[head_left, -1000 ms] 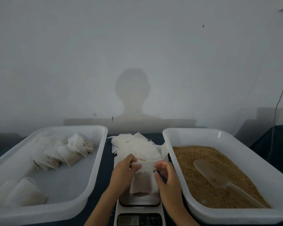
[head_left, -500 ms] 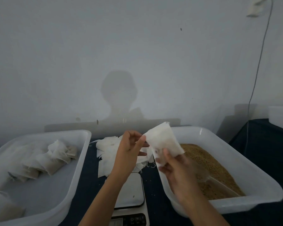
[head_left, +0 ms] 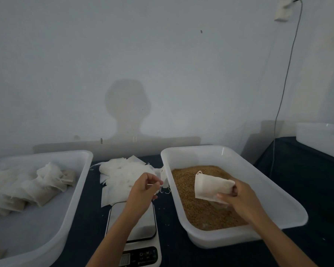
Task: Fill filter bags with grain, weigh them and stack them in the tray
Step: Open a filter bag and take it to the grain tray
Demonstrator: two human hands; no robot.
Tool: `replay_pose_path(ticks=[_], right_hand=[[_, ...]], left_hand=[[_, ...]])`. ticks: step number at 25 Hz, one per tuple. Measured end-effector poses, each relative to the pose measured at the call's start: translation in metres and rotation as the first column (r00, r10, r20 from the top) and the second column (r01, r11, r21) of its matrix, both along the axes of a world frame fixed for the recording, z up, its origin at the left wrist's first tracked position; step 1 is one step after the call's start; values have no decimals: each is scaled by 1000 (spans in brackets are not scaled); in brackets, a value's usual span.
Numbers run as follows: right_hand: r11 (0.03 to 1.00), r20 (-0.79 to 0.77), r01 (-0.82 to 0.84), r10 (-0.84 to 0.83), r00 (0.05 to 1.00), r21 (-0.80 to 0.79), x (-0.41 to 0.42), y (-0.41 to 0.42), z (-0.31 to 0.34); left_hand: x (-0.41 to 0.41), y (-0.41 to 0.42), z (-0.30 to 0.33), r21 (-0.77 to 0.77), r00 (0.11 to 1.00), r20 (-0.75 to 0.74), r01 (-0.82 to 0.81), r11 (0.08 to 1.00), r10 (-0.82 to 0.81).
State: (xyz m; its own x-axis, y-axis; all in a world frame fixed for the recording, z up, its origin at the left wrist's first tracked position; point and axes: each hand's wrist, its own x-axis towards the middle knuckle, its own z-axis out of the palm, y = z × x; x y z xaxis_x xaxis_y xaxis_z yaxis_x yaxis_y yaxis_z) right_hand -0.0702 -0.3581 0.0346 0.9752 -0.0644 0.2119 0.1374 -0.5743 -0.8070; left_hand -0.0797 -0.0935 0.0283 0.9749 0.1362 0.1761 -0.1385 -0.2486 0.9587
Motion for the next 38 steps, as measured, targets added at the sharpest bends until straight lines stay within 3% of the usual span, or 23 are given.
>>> replay_pose_path(ticks=[4,8,11,13,14,16,19,21,23,25,28,30,32,34,38], right_hand=[[992,15,0,2,1000,-126,3,-7,2],[992,-13,-36,35,999,-118,4,-10,7],[999,-56,-28,29,998,20,1,-10,7],[959,-157,17,29,987,283,-3,-9,7],[882,-228,53,63,972,468,-5,-9,7],[623,-321,136,194,927,770,-6,-10,9],[315,-299,189,349,888,930,-4,-9,14],[218,-196,114,406,893,969,-4,-5,16],[179,-85,1,459,884,984,-7,-1,16],[186,-40,-64,508,861,980,-8,1,13],[236,-56,-82,523,851,968,-9,4,7],[253,-75,-57,484,872,966,-9,8,5],[341,-130,-26,425,896,940,-9,6,4],[502,-205,-11,373,905,865,-7,-2,5],[874,-313,-75,250,916,480,4,-26,10]], left_hand=[[-2,1,2,8,1000,13,9,1000,-9],[-5,0,2,33,1000,23,17,999,-18],[-6,0,0,29,999,24,21,999,-21],[-7,-1,1,26,999,24,24,999,-25],[-7,-2,1,30,999,29,28,999,-29],[-7,-5,1,56,998,49,43,997,-46],[-3,-12,2,130,993,89,67,989,-79],[1,-25,4,233,991,55,106,967,-122],[7,-47,9,360,983,-78,185,914,-168],[12,-73,24,363,951,-187,299,882,-246],[18,-97,42,-18,904,-120,411,911,-410],[22,-100,41,-171,911,-39,398,901,-410],[26,-98,33,-157,936,32,350,924,-349],[28,-96,29,-79,960,55,277,958,-273],[33,-92,21,225,979,17,194,955,-203]])
